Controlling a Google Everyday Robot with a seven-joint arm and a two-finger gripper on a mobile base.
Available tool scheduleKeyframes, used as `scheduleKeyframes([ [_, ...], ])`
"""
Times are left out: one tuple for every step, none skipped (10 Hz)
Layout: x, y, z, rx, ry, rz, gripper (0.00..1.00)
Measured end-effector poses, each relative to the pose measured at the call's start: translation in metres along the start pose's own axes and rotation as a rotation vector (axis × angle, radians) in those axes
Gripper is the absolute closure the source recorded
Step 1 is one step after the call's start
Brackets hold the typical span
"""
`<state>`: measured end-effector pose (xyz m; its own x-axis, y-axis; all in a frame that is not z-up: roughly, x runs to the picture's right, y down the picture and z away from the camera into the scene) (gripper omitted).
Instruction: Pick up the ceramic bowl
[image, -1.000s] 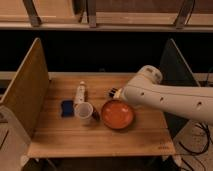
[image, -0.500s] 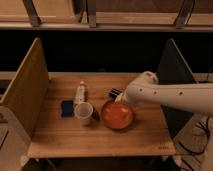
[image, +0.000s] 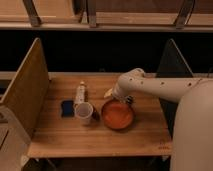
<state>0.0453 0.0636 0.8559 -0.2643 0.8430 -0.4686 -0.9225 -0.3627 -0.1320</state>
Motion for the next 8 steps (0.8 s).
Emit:
scheduleKeyframes([
  [-0.001,0.001,0.0,-0.002,0.0,-0.001,0.35],
  [-0.001,0.0,0.0,-0.001,-0.001,0.0,0.35],
  [-0.001,-0.001,0.0,-0.001,0.0,0.001,0.35],
  [0.0,-0.001,-0.001,-0.004,0.002,0.004,0.35],
  [0.001,-0.002,-0.002,-0.007,0.005,0.009,0.35],
  [0.002,-0.002,-0.001,-0.009,0.01,0.01,0.35],
  [0.005,0.002,0.003,-0.01,0.022,0.008,0.35],
  [0.01,0.007,0.011,-0.01,0.043,0.0,0.35],
])
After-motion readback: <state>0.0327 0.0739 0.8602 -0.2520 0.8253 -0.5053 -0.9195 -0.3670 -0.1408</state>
